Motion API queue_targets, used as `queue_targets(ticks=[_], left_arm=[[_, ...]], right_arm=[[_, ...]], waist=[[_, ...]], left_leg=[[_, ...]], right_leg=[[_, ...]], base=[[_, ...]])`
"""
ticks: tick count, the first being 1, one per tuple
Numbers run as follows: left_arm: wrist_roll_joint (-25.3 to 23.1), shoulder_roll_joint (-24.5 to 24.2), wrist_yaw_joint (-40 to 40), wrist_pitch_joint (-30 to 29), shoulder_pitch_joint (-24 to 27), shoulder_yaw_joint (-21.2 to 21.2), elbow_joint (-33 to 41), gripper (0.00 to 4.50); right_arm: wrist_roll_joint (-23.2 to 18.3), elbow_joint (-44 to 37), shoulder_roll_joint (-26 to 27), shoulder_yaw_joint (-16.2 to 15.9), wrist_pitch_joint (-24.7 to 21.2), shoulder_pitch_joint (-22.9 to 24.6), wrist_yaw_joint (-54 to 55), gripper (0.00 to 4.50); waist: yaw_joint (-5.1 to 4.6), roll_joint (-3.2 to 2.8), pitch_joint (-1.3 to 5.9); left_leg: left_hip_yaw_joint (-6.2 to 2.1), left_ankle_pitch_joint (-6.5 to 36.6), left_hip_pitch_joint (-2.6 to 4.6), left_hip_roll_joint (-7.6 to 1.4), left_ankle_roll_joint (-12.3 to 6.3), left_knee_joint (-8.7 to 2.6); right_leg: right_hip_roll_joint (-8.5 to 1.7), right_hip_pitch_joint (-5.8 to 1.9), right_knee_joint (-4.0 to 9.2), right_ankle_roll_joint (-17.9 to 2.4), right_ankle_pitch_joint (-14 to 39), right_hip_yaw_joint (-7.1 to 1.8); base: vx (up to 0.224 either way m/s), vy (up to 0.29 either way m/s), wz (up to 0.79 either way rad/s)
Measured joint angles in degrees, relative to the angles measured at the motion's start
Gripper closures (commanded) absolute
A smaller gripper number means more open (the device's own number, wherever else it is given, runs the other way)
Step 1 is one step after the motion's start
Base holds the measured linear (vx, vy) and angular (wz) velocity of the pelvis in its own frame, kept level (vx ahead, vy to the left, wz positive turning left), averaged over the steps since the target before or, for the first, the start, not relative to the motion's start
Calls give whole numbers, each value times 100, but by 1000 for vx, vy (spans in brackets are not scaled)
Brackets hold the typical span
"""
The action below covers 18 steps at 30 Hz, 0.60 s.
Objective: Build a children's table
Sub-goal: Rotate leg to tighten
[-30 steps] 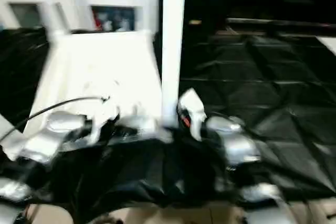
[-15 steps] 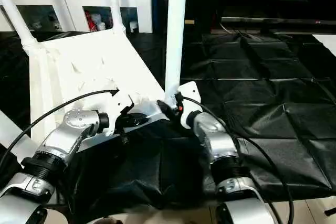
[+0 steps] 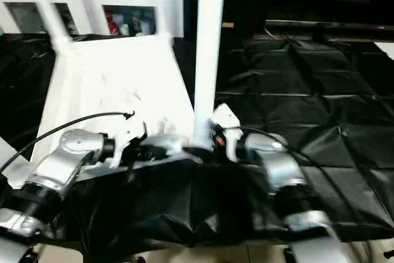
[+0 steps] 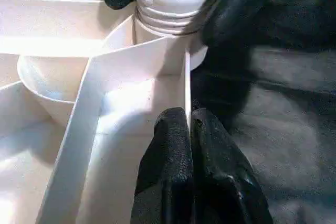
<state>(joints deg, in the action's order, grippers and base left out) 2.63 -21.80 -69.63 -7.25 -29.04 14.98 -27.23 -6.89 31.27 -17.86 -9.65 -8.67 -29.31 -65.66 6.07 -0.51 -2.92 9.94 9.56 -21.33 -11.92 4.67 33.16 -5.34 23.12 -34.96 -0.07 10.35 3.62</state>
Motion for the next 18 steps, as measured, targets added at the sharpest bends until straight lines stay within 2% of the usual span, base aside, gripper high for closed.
queue_targets(ticks=[4,5,8,10,18], left_arm=[[104,-133,-359,-32,34,6,41,450],[110,-160,-411,-39,48,8,66,450],[163,-209,-550,-46,71,24,82,450],[205,-240,-609,-69,80,61,104,450],[217,-246,-660,-76,85,70,106,450]], right_arm=[[-37,-121,-126,-50,-91,22,-346,109],[-53,-142,-136,-78,-112,29,-398,128],[-101,-189,-169,-102,-225,35,-534,133],[-143,-242,-210,-141,-268,65,-613,168],[-162,-376,-205,-185,-360,143,-619,185]], waist=[[18,3,-2],[21,3,-2],[47,3,-2],[56,4,-2],[59,4,-2]], left_leg=[[0,0,1,-2,0,0],[0,0,1,-2,0,0],[1,0,-1,-2,0,1],[1,0,-2,-2,0,3],[0,0,-2,-2,0,3]], right_leg=[[1,2,-2,0,0,0],[2,2,-2,0,0,0],[1,2,-2,0,0,0],[1,2,-2,0,0,0],[0,1,-2,0,0,0]], base=[[0,0,0],[0,0,0],[0,0,0],[0,0,0],[0,0,0]])
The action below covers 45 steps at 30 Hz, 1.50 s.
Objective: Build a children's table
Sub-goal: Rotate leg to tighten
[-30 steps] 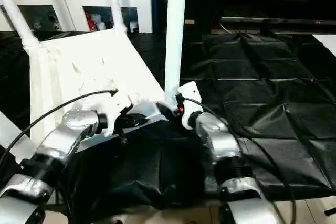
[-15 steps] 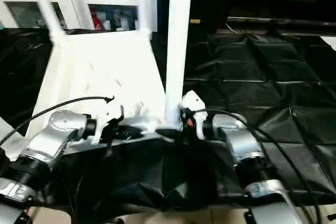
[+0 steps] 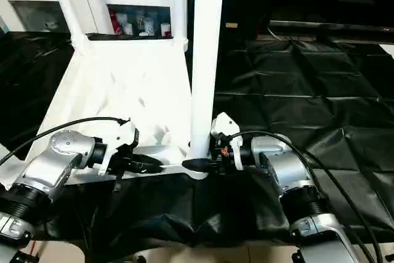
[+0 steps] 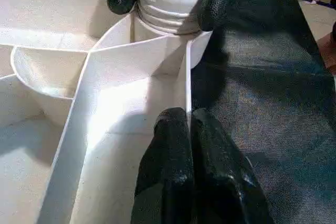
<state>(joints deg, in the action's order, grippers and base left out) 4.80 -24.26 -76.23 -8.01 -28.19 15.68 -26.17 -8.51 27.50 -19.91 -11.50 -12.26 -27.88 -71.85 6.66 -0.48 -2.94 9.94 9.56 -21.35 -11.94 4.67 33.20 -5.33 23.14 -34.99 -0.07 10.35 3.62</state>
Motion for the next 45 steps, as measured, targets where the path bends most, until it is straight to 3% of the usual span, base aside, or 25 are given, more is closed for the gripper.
queue_targets(ticks=[6,9,13,21,22,24,29,31,37,42,45], left_arm=[[-108,105,275,81,-50,-26,-134,450],[-236,304,768,82,-155,-98,-340,450],[-409,639,1568,-84,-363,-231,-636,450],[-674,1077,2459,-196,-503,-297,-778,450],[-681,1107,2506,-196,-505,-301,-778,450],[-681,1128,2520,-197,-515,-298,-777,450],[-676,1098,2360,-196,-514,-299,-739,450],[-660,979,2129,-164,-487,-290,-669,450],[-513,652,1381,96,-352,-192,-528,450],[-443,486,999,191,-320,-126,-472,450],[-432,375,741,220,-303,-116,-434,450]], right_arm=[[15,17,185,169,-8,99,429,185],[67,224,473,436,2,72,1230,185],[196,721,1103,855,44,-191,2768,185],[393,1231,1617,1115,356,-504,4336,185],[390,1307,1652,1182,423,-537,4361,151],[386,1329,1661,1233,450,-547,4360,116],[375,1260,1510,1207,385,-542,3873,77],[380,1095,1249,982,335,-481,3322,67],[377,634,471,445,71,-360,1738,67],[324,499,230,339,-132,-360,1082,67],[214,409,47,259,-284,-361,738,101]], waist=[[-6,0,0],[-43,3,1],[-172,5,0],[-178,0,4],[-173,-6,8],[-168,-12,11],[-164,-19,14],[-162,-18,13],[-107,-14,10],[-70,-8,6],[-35,-3,3]], left_leg=[[0,0,9,1,0,-1],[-3,0,30,2,1,-8],[-8,0,38,2,2,-15],[-10,0,35,6,2,-23],[-8,0,34,6,2,-23],[-8,0,30,6,2,-26],[-7,0,26,6,2,-26],[-7,0,23,5,2,-26],[-3,0,13,4,1,-20],[-2,0,9,2,1,-11],[-2,0,8,1,1,-9]], right_leg=[[-1,-5,-5,-2,-2,-1],[0,-13,-8,-3,-4,-1],[1,-8,-14,3,-6,3],[1,-5,-10,3,-9,0],[1,-5,-8,3,-9,-2],[1,-5,-6,-9,-15,-2],[1,-4,-3,-3,-11,-1],[2,-3,0,-2,-10,0],[1,-3,5,3,-2,1],[0,-2,3,2,-2,1],[0,-2,4,2,-2,1]], base=[[0,0,0],[0,0,0],[0,0,0],[0,0,0],[0,0,0],[0,0,0],[0,0,0],[0,0,0],[0,0,0],[0,0,0],[0,0,0]])
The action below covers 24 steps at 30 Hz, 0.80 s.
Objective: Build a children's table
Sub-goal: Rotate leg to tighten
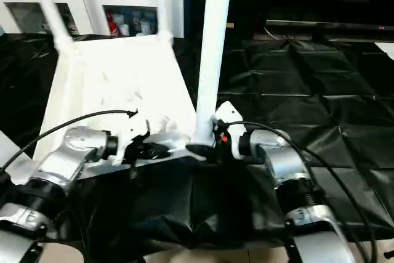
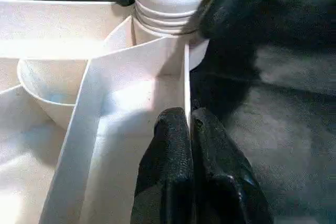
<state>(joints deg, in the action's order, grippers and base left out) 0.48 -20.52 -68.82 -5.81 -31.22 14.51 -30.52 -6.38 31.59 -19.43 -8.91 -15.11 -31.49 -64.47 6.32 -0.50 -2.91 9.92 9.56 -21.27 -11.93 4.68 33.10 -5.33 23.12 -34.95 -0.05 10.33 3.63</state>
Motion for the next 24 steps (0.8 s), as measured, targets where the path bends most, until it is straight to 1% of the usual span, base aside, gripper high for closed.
queue_targets(ticks=[1,2,3,6,7,12,16,20,23,24], left_arm=[[8,-29,-52,2,1,1,0,450],[12,-57,-96,9,2,4,0,450],[23,-82,-139,25,2,8,0,450],[67,-121,-232,63,7,30,0,450],[77,-129,-241,69,10,35,0,450],[91,-134,-302,76,14,37,0,450],[91,-127,-305,79,14,37,0,450],[84,-35,-120,20,17,40,-11,450],[23,150,365,-161,-19,-77,-97,450],[-27,244,587,-246,-79,-113,-170,450]], right_arm=[[-21,-9,-20,-9,-35,0,-57,101],[-29,-35,-48,-26,-79,0,-116,122],[-30,-92,-85,-57,-136,0,-198,131],[-29,-174,-135,-93,-235,0,-285,140],[-29,-181,-142,-102,-241,0,-304,162],[-32,-232,-157,-161,-319,1,-350,178],[-35,-262,-152,-160,-335,20,-347,179],[-35,-275,-30,-49,-277,123,-144,181],[-8,-45,304,225,-120,125,645,181],[-9,105,507,389,-22,113,1079,181]], waist=[[12,1,0],[23,1,0],[30,1,-1],[39,2,-1],[40,2,-1],[38,2,-1],[38,2,-1],[39,2,-1],[-5,7,-1],[-44,8,-1]], left_leg=[[0,0,0,0,0,0],[1,0,-1,0,0,1],[1,0,-2,0,0,1],[1,0,-4,0,0,3],[1,0,-4,0,0,4],[1,0,-3,0,0,5],[1,0,-3,0,0,4],[1,0,-2,0,0,7],[-1,0,10,1,1,5],[-2,0,16,1,1,5]], right_leg=[[0,0,0,0,0,0],[0,0,0,0,0,0],[0,0,0,-1,1,0],[0,0,0,-1,1,0],[-1,0,0,-1,1,0],[-1,0,-1,-1,1,0],[-1,0,-1,0,1,0],[-2,-1,-4,-1,0,0],[-2,-3,-8,-15,-10,0],[-1,-3,-10,-23,-16,-1]], base=[[0,0,0],[0,0,0],[0,0,0],[0,0,0],[0,0,0],[0,0,0],[0,0,0],[0,0,0],[0,0,0],[0,0,0]])
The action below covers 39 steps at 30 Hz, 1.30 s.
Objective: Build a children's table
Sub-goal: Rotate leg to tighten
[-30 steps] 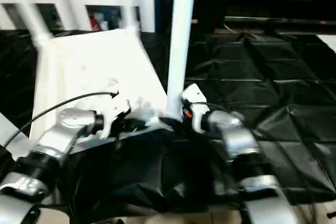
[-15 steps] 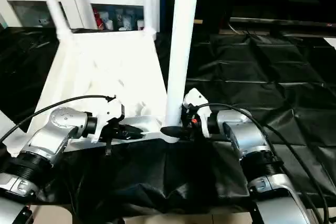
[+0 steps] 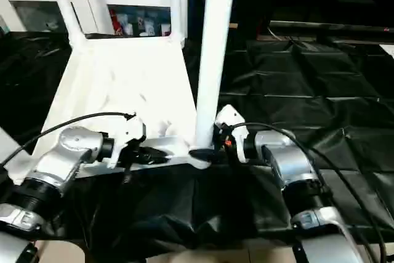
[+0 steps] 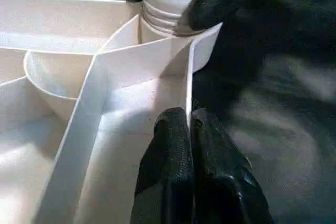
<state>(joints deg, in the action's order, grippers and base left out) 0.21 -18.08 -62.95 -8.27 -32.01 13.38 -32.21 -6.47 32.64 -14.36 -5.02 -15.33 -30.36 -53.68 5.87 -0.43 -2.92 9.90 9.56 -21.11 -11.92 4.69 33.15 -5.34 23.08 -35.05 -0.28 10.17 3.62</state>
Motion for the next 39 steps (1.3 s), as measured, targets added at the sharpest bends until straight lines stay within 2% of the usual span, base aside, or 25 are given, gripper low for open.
queue_targets(ticks=[3,9,12,13,14,16,19,21,24,26,27,32,33,36,38,39], left_arm=[[-111,227,500,-131,-104,-34,-109,450],[-256,562,1262,-348,-221,-132,-238,450],[-272,595,1346,-384,-229,-161,-237,450],[-272,595,1335,-384,-228,-165,-234,450],[-272,593,1320,-384,-228,-169,-230,450],[-272,571,1266,-384,-227,-168,-214,450],[-271,483,1129,-359,-206,-174,-173,450],[-235,355,948,-313,-126,-173,-61,450],[-166,176,564,-205,-11,-166,71,450],[-101,37,223,-141,47,-110,170,450],[-74,-26,59,-88,76,-98,206,450],[18,-322,-484,61,137,15,328,450],[18,-362,-585,66,162,20,373,450],[76,-458,-852,88,216,78,449,450],[120,-501,-957,108,226,114,455,450],[126,-522,-1020,110,228,116,457,450]], right_arm=[[3,280,384,267,129,-94,985,181],[144,704,1052,585,375,-331,2543,182],[186,865,1163,617,565,-397,2762,182],[188,882,1169,619,613,-397,2758,126],[192,887,1169,619,637,-397,2747,112],[220,881,1169,618,659,-390,2647,109],[236,843,1164,614,665,-368,2418,76],[254,789,1007,432,663,-356,2017,61],[276,662,719,132,650,-337,1381,61],[277,522,490,-63,606,-296,835,61],[266,405,349,-143,577,-248,490,61],[165,73,-86,-383,427,-125,-658,61],[138,4,-169,-444,391,-109,-852,84],[29,-119,-391,-562,263,-80,-1283,91],[-24,-186,-466,-593,189,-61,-1470,133],[-25,-226,-487,-603,160,-45,-1519,133]], waist=[[-95,-1,0],[-155,-7,3],[-161,-12,6],[-162,-13,6],[-164,-13,6],[-173,-13,6],[-213,-11,5],[-242,-10,4],[-232,-9,4],[-197,-4,0],[-140,-3,0],[-7,3,-4],[9,5,-5],[56,8,-7],[72,9,-7],[73,9,-7]], left_leg=[[-2,0,5,1,0,-4],[-4,0,13,1,1,-22],[-4,0,10,2,1,-24],[-3,1,10,2,1,-24],[-3,0,9,2,1,-24],[-3,0,8,2,1,-24],[-4,1,6,2,1,-24],[-4,1,2,2,1,-24],[-4,1,-3,1,1,-24],[-3,0,-8,1,0,-24],[1,0,-10,1,0,-22],[9,1,-15,0,-2,-12],[9,1,-15,0,-2,-10],[8,1,-13,-1,-2,-7],[8,1,-13,-1,-1,-8],[7,1,-12,-1,-1,-8]], right_leg=[[0,3,2,16,6,1],[5,3,1,17,5,2],[5,4,6,18,6,2],[4,4,8,16,5,1],[4,4,8,2,-3,0],[5,4,9,1,-4,0],[6,6,9,4,-2,1],[7,8,12,7,1,0],[6,9,14,15,13,1],[6,9,14,16,24,2],[5,9,14,14,28,3],[2,8,14,14,31,3],[2,8,13,14,31,3],[1,7,10,14,31,2],[1,6,8,14,30,3],[1,6,6,14,30,3]], base=[[0,0,0],[0,0,0],[0,0,0],[0,0,0],[0,0,0],[0,0,0],[0,0,0],[0,0,0],[0,0,0],[0,0,0],[0,0,0],[0,0,0],[0,0,0],[0,0,0],[0,0,0],[0,0,0]])
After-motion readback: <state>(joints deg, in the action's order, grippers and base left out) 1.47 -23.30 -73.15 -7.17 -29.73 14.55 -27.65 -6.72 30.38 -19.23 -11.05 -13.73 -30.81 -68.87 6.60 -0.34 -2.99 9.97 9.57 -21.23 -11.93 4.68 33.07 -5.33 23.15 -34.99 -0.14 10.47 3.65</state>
